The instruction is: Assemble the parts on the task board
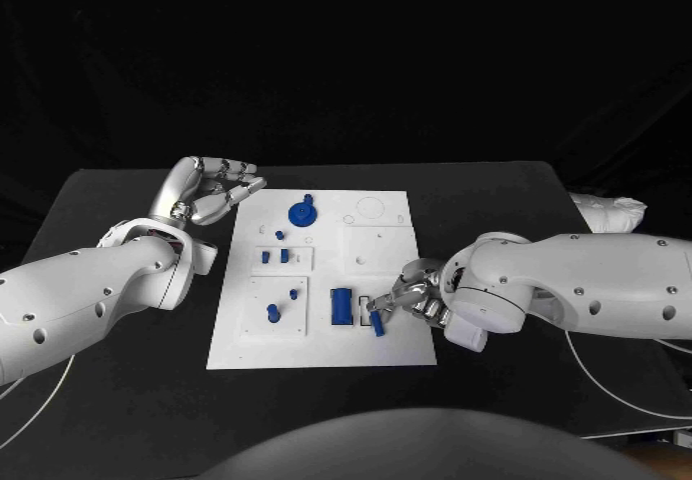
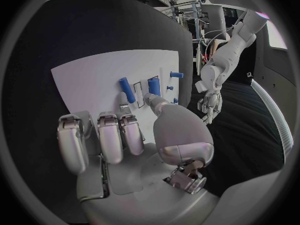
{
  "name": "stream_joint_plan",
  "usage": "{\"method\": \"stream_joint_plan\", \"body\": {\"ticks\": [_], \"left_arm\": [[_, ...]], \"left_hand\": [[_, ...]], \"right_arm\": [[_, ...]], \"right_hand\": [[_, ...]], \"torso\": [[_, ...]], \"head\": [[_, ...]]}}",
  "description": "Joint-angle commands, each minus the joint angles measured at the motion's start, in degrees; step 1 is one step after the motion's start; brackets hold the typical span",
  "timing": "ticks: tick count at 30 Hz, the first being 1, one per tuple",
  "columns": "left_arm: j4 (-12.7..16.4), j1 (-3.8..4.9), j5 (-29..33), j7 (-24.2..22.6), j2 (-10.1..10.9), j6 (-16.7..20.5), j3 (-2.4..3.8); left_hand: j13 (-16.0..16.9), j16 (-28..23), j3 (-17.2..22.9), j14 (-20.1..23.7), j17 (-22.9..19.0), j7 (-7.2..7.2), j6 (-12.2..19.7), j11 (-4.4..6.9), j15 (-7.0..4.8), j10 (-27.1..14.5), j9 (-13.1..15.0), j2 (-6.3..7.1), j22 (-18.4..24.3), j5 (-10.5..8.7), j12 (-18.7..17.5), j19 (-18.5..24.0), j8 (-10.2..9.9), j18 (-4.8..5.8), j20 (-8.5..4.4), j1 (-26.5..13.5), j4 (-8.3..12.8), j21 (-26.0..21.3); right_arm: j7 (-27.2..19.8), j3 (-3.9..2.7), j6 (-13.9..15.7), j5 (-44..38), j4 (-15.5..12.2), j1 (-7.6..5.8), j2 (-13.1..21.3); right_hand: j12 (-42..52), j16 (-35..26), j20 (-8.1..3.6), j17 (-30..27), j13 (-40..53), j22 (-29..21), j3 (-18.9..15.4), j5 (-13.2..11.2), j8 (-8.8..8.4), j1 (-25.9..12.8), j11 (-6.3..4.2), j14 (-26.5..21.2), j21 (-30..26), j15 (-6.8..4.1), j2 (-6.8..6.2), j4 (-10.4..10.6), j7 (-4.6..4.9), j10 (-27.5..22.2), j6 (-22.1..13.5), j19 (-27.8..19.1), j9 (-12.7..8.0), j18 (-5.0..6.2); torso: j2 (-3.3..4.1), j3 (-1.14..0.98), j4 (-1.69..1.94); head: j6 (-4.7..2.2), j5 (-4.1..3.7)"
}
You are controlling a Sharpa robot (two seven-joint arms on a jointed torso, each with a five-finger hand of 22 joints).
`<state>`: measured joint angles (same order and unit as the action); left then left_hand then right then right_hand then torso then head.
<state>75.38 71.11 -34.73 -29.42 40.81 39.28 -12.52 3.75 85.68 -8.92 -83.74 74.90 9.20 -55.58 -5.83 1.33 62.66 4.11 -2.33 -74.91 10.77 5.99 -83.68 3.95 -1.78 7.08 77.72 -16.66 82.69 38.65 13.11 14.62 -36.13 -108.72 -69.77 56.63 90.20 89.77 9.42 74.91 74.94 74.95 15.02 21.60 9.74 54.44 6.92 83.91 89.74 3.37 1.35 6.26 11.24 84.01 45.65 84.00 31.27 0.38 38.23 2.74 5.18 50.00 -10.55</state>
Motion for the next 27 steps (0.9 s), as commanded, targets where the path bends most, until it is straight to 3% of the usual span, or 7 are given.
{"method": "stream_joint_plan", "body": {"ticks": [1,6,9,12,17,27], "left_arm": [[0.01,-0.02,-0.18,-0.4,-0.17,-0.88,0.03],[-0.02,-0.02,-0.18,-0.38,-0.19,-0.9,0.03],[-0.03,-0.02,-0.18,-0.37,-0.22,-0.92,0.03],[-0.06,-0.02,-0.18,-0.36,-0.24,-0.93,0.03],[-0.07,-0.02,-0.18,-0.36,-0.28,-0.95,0.03],[-0.13,-0.04,-0.18,-0.35,-0.34,-0.99,0.03]], "left_hand": [[-0.05,-0.3,-0.38,-4.6,10.02,-0.12,0.14,0.18,0.08,0.39,0.0,-0.53,-12.8,0.36,0.21,-2.05,-0.1,0.03,0.16,0.07,-0.02,-0.18],[-0.05,-0.3,-0.38,-4.6,10.02,-0.12,0.14,0.18,0.08,0.39,0.0,-0.53,-12.8,0.36,0.21,-2.05,-0.1,0.03,0.16,0.07,-0.02,-0.18],[-0.05,-0.3,-0.38,-4.6,10.02,-0.12,0.14,0.18,0.08,0.39,0.0,-0.53,-12.8,0.36,0.21,-2.05,-0.1,0.03,0.16,0.07,-0.02,-0.18],[-0.05,-0.3,-0.38,-4.6,10.02,-0.12,0.14,0.18,0.08,0.39,0.0,-0.53,-12.8,0.36,0.21,-2.05,-0.1,0.03,0.16,0.07,-0.02,-0.18],[-0.05,-0.3,-0.38,-4.6,10.02,-0.12,0.14,0.18,0.08,0.39,0.0,-0.53,-12.8,0.36,0.21,-2.05,-0.1,0.03,0.16,0.07,-0.02,-0.18],[-0.05,-0.3,-0.38,-4.6,10.02,-0.12,0.14,0.18,0.08,0.39,0.0,-0.53,-12.8,0.36,0.21,-2.05,-0.1,0.03,0.16,0.07,-0.02,-0.18]], "right_arm": [[3.77,0.42,-2.34,0.86,0.56,0.46,-0.33],[4.17,0.42,-3.2,0.92,1.0,0.44,-0.53],[4.36,0.42,-3.69,0.79,1.13,0.43,-0.52],[4.57,0.42,-4.12,0.7,1.17,0.43,-0.55],[5.01,0.42,-5.11,0.7,1.0,0.43,-0.6],[5.26,0.42,-5.91,1.19,0.96,0.43,-1.04]], "right_hand": [[-0.2,0.23,0.04,15.09,15.06,15.05,-0.4,-0.37,0.83,-0.46,-0.17,6.09,0.26,-0.22,0.25,0.06,-0.33,5.99,1.26,6.0,-15.37,-0.38],[-0.2,0.23,-0.95,15.09,15.06,15.05,-1.32,-1.0,4.22,0.08,-1.42,6.09,0.26,-1.33,0.26,-0.07,-1.68,5.99,3.7,6.0,-13.24,-0.38],[-0.2,0.23,-1.45,15.09,15.06,15.05,-1.99,-1.11,6.54,0.43,-1.78,6.09,0.26,-1.76,0.49,-0.1,-1.96,5.99,2.32,6.0,-11.04,-0.38],[-0.2,0.23,-1.55,15.09,15.06,15.05,-2.35,-1.25,7.67,0.57,-1.81,6.09,0.26,-1.81,0.58,-0.08,-1.98,5.99,1.35,6.0,-9.92,-0.38],[-0.2,0.23,-1.58,15.09,15.06,15.05,-2.79,-1.55,8.56,0.57,-1.74,6.09,0.26,-1.78,0.63,0.05,-1.87,5.99,-0.02,6.0,-8.9,-0.38],[-0.2,0.23,-1.43,15.09,15.06,15.05,-3.05,-1.75,8.31,0.72,-1.43,6.09,0.26,-1.55,0.74,0.1,-1.48,5.99,-1.77,6.0,-8.74,-0.38]], "torso": [[0.0,0.01,-0.03],[0.02,0.01,-0.02],[0.03,0.02,-0.01],[0.01,0.0,-0.02],[0.01,0.0,-0.01],[0.01,0.02,-0.01]], "head": [[0.0,0.0],[0.0,0.01],[0.0,-0.03],[0.0,-0.05],[0.0,-0.12],[0.0,-0.21]]}}
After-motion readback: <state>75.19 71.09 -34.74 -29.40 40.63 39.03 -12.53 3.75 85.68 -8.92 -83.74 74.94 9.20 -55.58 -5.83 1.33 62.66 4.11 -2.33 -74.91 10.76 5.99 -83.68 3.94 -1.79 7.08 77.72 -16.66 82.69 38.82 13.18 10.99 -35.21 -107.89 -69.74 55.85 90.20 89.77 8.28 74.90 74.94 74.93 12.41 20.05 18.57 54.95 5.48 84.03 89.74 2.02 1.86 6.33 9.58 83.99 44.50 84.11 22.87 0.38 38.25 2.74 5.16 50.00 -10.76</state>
